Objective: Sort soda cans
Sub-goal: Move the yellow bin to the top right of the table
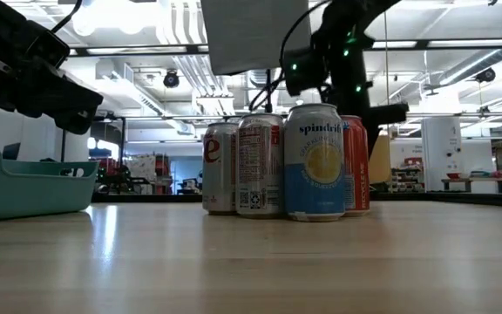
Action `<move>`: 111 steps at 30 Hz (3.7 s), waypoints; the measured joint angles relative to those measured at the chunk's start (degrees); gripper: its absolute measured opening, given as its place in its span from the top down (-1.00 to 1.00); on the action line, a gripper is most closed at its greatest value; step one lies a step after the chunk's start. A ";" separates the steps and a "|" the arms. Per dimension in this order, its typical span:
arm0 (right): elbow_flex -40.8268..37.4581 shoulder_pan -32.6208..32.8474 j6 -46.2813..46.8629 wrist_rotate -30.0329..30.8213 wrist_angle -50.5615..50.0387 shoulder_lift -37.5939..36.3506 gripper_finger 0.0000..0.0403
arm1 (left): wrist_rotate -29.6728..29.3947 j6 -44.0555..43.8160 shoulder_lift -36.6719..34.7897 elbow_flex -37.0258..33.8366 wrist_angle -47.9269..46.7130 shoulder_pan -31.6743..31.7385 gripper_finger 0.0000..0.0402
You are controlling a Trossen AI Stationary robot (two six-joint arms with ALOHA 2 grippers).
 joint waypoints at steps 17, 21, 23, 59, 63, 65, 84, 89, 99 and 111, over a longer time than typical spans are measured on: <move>-4.35 -8.78 3.79 -5.61 8.61 -1.66 0.95 | 0.01 -0.01 0.02 0.01 0.00 0.01 1.00; -4.35 -8.64 3.88 -5.55 8.59 -2.04 0.88 | 0.00 0.01 0.02 0.02 0.00 0.02 1.00; -4.35 -8.64 3.72 -5.52 8.68 -2.80 0.82 | 0.00 -0.01 0.02 0.00 0.00 0.01 1.00; 2.82 -9.08 17.13 -5.89 9.37 2.15 0.03 | 0.00 0.00 0.02 0.02 0.00 0.02 1.00; 2.78 -9.02 19.53 -4.43 8.50 3.61 0.13 | 0.00 0.01 0.02 0.02 0.00 0.00 1.00; 2.80 -8.86 20.23 -4.46 7.97 3.36 0.17 | 0.00 0.00 0.02 0.01 0.00 0.01 1.00; 2.76 -3.42 14.90 -5.32 8.72 4.02 0.94 | 0.00 -0.01 0.02 0.02 -0.02 0.01 1.00; 2.76 -1.26 12.51 -4.07 8.99 4.02 0.95 | 0.00 0.00 0.01 0.01 0.00 0.01 1.00; 4.59 -2.02 9.83 0.31 10.20 4.02 0.94 | 0.00 0.01 0.02 0.01 0.00 0.02 1.00; 6.21 -5.12 11.42 -4.21 12.24 4.04 0.94 | 0.00 0.01 0.02 0.01 0.00 0.02 1.00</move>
